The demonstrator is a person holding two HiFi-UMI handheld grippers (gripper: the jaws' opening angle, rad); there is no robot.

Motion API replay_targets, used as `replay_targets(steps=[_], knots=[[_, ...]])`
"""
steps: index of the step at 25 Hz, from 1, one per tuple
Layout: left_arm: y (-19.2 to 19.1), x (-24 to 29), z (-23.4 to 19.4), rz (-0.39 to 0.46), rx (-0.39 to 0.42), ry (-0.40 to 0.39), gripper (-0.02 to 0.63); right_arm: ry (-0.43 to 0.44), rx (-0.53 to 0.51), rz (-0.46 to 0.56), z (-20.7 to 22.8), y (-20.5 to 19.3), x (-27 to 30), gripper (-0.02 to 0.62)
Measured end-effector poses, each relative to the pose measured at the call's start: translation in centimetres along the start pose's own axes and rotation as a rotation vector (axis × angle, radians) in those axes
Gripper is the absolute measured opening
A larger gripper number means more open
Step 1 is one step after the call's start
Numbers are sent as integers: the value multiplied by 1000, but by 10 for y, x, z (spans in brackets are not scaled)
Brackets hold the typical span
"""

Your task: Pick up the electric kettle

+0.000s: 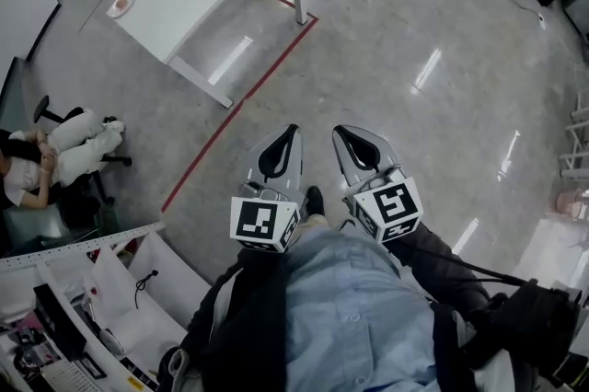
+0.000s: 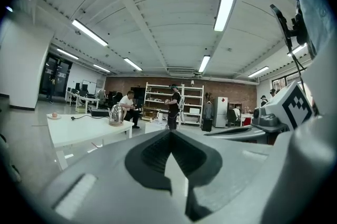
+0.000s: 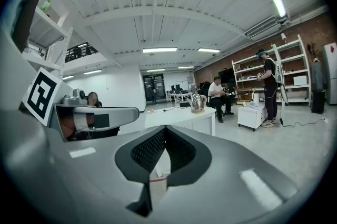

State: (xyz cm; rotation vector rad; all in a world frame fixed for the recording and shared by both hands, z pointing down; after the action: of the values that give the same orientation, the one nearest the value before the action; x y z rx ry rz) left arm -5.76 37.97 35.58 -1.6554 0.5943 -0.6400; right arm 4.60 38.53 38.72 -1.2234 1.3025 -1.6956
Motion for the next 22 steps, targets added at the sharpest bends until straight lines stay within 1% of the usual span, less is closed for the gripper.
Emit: replay_targets(steps=[8,12,16,22], knots=[[21,5,-46,68,23,-1,0,12,-53,44,-18,33,46,25],[25,8,-62,84,14,6,0,-3,-60,45,-15,42,60,25],[21,20,-73,82,-5,-9,0,-26,-58,33,-6,46,73,25],[14,45,-86,38,-26,-9,0,-37,-43,14,14,43,98,25]])
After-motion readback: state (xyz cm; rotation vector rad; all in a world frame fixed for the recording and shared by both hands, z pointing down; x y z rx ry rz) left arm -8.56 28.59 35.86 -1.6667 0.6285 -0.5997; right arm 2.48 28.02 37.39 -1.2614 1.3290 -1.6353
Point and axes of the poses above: the fingertips, and each gripper's own axes: x forward along the fingers, z to its right, y out of its top, the point moved 3 cm from there along -x, backward along the fingers, and after that the axes turned 14 degrees about -y, right-handed, at the moved point
